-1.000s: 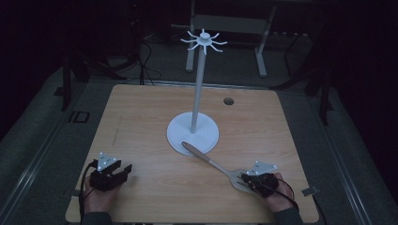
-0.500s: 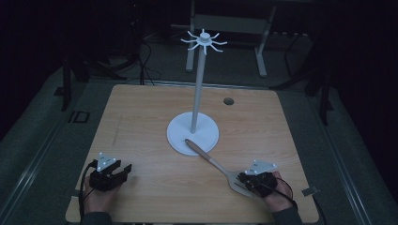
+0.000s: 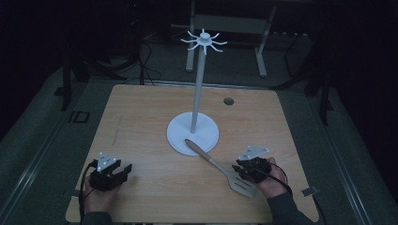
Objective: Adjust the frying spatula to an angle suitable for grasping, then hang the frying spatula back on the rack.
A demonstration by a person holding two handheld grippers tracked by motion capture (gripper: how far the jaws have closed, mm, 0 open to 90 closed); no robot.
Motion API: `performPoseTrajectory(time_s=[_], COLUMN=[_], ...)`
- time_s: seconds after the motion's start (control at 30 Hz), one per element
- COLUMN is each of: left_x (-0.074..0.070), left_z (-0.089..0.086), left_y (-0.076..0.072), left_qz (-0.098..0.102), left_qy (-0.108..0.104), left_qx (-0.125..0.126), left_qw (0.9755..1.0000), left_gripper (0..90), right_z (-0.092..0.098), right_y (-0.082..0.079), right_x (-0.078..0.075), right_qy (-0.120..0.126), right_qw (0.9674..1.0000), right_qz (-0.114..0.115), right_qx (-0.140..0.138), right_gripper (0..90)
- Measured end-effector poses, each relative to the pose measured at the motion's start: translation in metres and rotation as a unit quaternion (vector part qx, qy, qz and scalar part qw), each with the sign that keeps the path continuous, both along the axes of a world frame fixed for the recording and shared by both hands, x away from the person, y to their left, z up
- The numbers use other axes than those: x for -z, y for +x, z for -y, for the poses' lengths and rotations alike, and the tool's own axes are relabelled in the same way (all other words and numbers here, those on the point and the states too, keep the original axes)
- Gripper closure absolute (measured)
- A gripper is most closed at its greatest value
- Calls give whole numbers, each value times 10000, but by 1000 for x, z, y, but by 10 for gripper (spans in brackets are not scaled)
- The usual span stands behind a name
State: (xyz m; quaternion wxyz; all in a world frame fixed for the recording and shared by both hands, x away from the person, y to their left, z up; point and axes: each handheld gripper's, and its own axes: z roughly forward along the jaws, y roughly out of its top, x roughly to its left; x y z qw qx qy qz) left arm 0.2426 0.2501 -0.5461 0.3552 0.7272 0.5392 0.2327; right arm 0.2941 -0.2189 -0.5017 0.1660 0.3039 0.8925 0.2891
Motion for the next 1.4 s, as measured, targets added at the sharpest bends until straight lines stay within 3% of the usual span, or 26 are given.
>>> performPoseTrajectory(time_s=[0.07, 0.43, 1.4], left_x=[0, 0, 0], left_z=[0, -1, -1], left_y=[0, -1, -1], left_qz=[5, 25, 76], left_qy=[-3, -18, 13], left_qx=[1, -5, 23], left_qw=[10000, 10000, 10000], left_gripper=[503, 500, 486], right_z=[-4, -19, -63], right_y=[5, 22, 51], right_x=[-4, -15, -12], right_qy=[-68, -179, -513], right_qw=[10000, 9998, 9971], right_qz=[30, -50, -521], right_qx=[11, 29, -200], right_gripper=[650, 578, 490])
